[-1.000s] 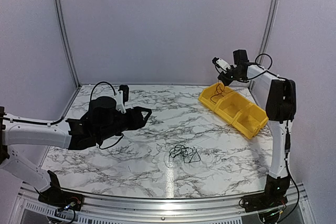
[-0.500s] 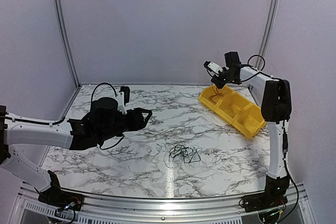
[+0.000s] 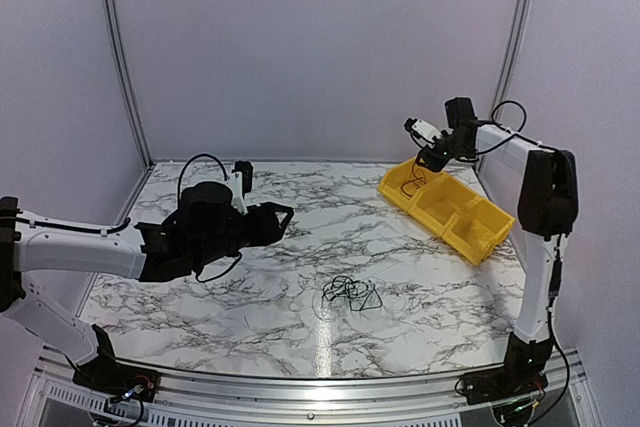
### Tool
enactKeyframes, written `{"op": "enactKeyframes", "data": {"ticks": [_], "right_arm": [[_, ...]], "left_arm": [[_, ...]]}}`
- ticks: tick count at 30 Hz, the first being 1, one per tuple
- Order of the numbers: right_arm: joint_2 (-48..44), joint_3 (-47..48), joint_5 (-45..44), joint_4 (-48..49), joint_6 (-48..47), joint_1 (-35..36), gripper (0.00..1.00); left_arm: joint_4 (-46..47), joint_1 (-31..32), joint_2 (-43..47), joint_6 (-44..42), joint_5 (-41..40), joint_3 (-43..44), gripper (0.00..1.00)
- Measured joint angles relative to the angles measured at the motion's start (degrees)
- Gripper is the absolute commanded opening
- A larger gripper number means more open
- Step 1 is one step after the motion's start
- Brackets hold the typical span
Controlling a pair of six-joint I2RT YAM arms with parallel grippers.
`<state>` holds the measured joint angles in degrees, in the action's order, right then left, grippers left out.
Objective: Untangle the cables
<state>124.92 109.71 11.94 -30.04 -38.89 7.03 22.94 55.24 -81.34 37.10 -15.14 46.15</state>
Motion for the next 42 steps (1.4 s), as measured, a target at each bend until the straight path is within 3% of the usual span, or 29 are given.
{"op": "enactKeyframes", "data": {"ticks": [7, 13, 15, 18, 21, 25, 29, 32, 35, 38, 42], "right_arm": [[-23.47, -10.32, 7.06, -2.21, 0.28, 0.55, 0.42], [-41.86, -25.94, 17.31, -8.44, -5.86, 5.97, 0.33], [-44.3, -30.38, 19.06, -10.01, -7.76, 9.05, 0.33], [-48.48, -41.68, 21.81, -13.79, -11.52, 12.76, 0.32], [-50.58, -51.21, 23.12, -15.87, -13.88, 14.78, 0.32], [-52.74, -59.52, 24.13, -16.06, -14.32, 17.07, 0.36], [-53.31, -60.74, 25.03, -13.51, -13.33, 18.86, 0.39], [-53.16, -60.74, 23.17, -10.25, -13.66, 20.28, 0.39], [-51.71, -60.65, 20.09, -7.28, -13.77, 22.36, 0.4], [-49.22, -60.43, 18.47, -5.97, -14.43, 23.12, 0.43], [-47.06, -60.35, 17.18, -5.29, -15.32, 24.92, 0.44]], "left_arm": [[-0.13, 0.0, -1.22, -1.2, 0.33, 0.04, 0.56], [-0.44, 0.28, -5.2, -3.34, 4.68, 0.96, 0.58], [-0.59, 1.01, -5.33, -4.92, 4.46, 0.39, 0.96], [-0.76, 2.43, -4.85, -6.6, 2.27, -1.14, 0.99], [-2.78, 3.28, -4.74, -6.51, -0.55, -1.27, 0.99], [-13.94, 3.32, -4.87, -4.68, -6.43, 4.83, 0.99], [-19.8, 3.89, -4.83, -4.59, -12.66, 12.09, 0.99], [-26.93, 4.35, -3.58, 5.66, -23.47, 13.2, 0.99], [-35.23, -2.08, -2.86, 16.68, -27.32, 9.97, 0.99], [-41.35, -9.18, -6.6, 20.37, -29.42, 8.81, 0.99], [-44.39, -4.76, -8.66, 20.61, -32.61, 8.87, 0.99]]}}
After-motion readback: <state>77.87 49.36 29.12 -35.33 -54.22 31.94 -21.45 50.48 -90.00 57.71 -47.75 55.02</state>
